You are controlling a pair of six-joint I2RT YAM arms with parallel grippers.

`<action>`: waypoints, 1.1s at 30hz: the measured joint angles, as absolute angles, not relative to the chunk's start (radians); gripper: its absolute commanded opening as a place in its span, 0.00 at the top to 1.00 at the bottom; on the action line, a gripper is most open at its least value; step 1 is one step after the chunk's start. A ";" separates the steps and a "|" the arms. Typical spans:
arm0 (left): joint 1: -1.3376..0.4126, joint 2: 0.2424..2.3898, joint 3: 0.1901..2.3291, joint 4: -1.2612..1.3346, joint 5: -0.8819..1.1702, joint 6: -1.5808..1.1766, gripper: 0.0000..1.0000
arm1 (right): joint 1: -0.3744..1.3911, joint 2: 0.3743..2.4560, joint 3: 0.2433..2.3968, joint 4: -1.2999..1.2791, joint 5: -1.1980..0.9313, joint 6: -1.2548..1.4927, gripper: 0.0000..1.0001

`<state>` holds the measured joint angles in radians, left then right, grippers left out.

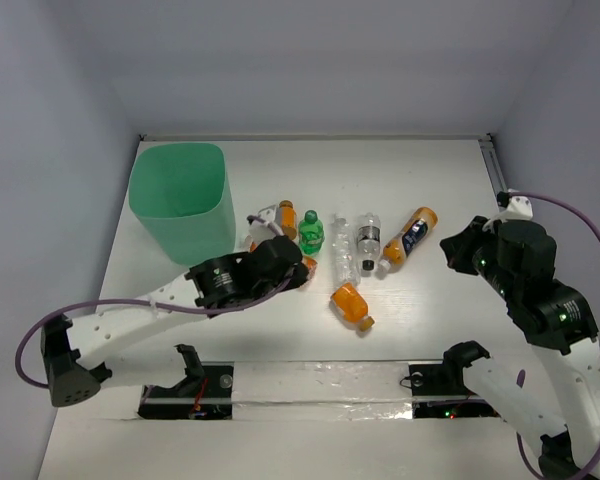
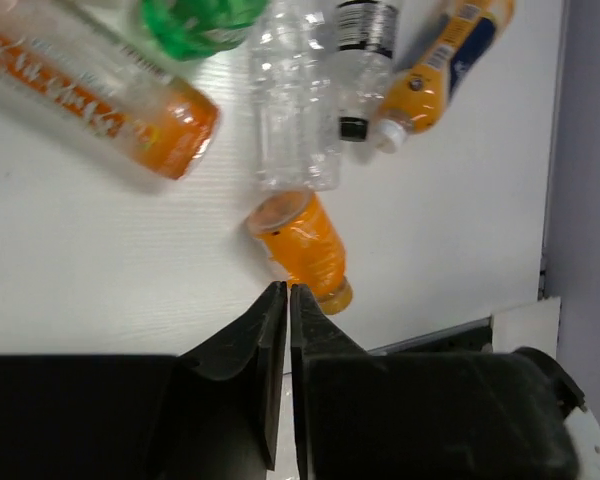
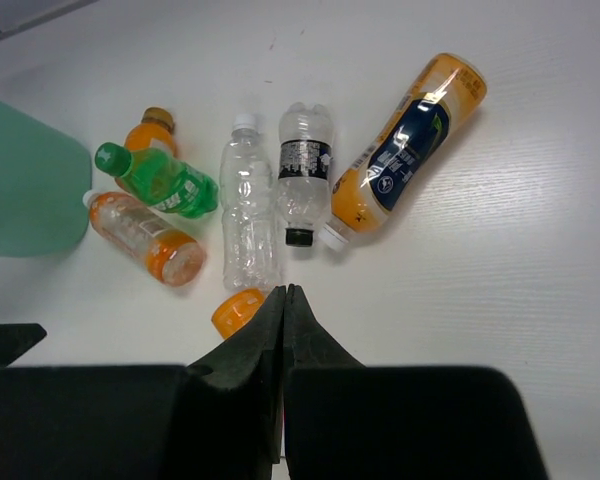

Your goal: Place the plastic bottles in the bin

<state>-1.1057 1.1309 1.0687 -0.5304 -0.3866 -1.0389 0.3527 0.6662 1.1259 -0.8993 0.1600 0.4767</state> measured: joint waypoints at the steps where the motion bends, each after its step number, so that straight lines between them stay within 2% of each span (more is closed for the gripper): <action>1: -1.105 1.112 1.036 -0.529 -0.393 -1.064 0.85 | 0.352 0.666 1.126 -0.900 0.162 0.475 1.00; 4: -1.097 1.044 0.915 -0.537 -0.414 -1.172 0.60 | 0.352 0.661 1.113 -0.896 0.157 0.474 1.00; 5: -1.090 1.037 0.889 -0.538 -0.416 -1.204 0.43 | 0.352 0.661 1.106 -0.896 0.150 0.474 1.00; 8: -1.054 1.037 0.834 -0.528 -0.420 -1.274 0.21 | 0.352 0.663 1.083 -0.881 0.123 0.474 1.00; 9: -1.032 1.037 0.815 -0.521 -0.419 -1.293 0.18 | 0.352 0.665 1.075 -0.876 0.111 0.472 1.00; 12: -0.945 1.038 0.766 -0.488 -0.417 -1.320 0.13 | 0.350 0.675 1.050 -0.852 0.067 0.471 1.00; 18: -0.837 1.089 0.751 -0.400 -0.426 -1.336 0.10 | 0.348 0.705 1.033 -0.820 -0.031 0.451 0.97; 24: -0.792 1.235 0.754 -0.305 -0.432 -1.348 0.10 | 0.348 0.714 1.033 -0.803 -0.089 0.419 0.91; 30: -0.765 1.369 0.768 -0.259 -0.441 -1.353 0.09 | 0.348 0.699 1.033 -0.804 -0.110 0.400 0.75; 33: -0.745 1.402 0.768 -0.231 -0.443 -1.356 0.09 | 0.348 0.684 1.028 -0.804 -0.128 0.400 0.61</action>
<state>-0.7448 1.4017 0.7685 -0.2306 -0.4427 -1.3556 0.3481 0.6838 1.0275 -0.8043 -0.1276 0.4004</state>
